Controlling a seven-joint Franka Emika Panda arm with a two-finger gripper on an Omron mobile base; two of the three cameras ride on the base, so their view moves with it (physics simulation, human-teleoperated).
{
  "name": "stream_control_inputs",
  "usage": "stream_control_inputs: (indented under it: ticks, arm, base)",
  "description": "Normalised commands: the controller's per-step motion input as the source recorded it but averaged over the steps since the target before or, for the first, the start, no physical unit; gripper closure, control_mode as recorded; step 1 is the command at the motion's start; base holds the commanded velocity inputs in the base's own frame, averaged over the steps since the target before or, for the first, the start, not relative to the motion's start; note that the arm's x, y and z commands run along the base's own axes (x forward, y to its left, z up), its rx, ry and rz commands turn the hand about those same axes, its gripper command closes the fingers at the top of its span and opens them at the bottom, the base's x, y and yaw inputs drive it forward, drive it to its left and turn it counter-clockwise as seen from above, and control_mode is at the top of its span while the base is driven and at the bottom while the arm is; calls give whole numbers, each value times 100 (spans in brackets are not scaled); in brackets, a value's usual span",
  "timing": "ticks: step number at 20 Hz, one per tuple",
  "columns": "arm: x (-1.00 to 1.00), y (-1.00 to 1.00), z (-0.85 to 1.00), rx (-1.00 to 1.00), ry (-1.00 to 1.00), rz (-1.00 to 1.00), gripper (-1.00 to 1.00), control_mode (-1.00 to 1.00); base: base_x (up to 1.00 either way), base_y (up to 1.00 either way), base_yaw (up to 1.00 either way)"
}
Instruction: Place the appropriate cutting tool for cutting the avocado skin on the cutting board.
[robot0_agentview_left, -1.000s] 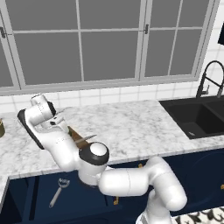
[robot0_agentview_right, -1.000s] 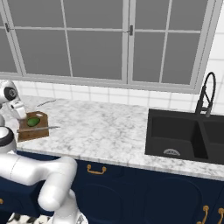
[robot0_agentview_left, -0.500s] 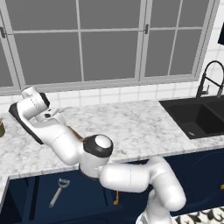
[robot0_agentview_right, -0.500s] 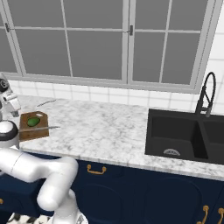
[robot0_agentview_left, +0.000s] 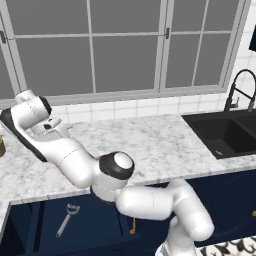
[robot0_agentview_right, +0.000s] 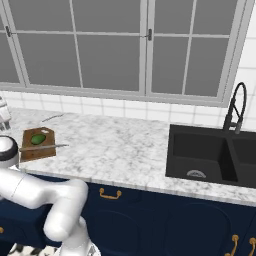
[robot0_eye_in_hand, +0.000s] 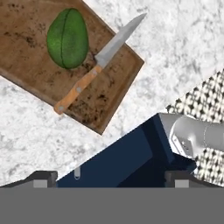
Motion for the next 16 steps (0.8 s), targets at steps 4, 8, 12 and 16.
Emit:
stream_control_inputs:
  ticks: [4, 8, 12, 16]
  arm:
    - [-100, 0, 24, 5, -42, 1, -100, -100]
    - [-100, 0, 2, 8, -69, 0, -100, -100]
    - [-100, 0, 0, 10, -69, 0, -100, -100]
    - [-100, 0, 0, 17, -56, 0, -100, -100]
  base:
    - [0, 0, 0]
    - [0, 0, 0]
    - [0, 0, 0]
    - [0, 0, 0]
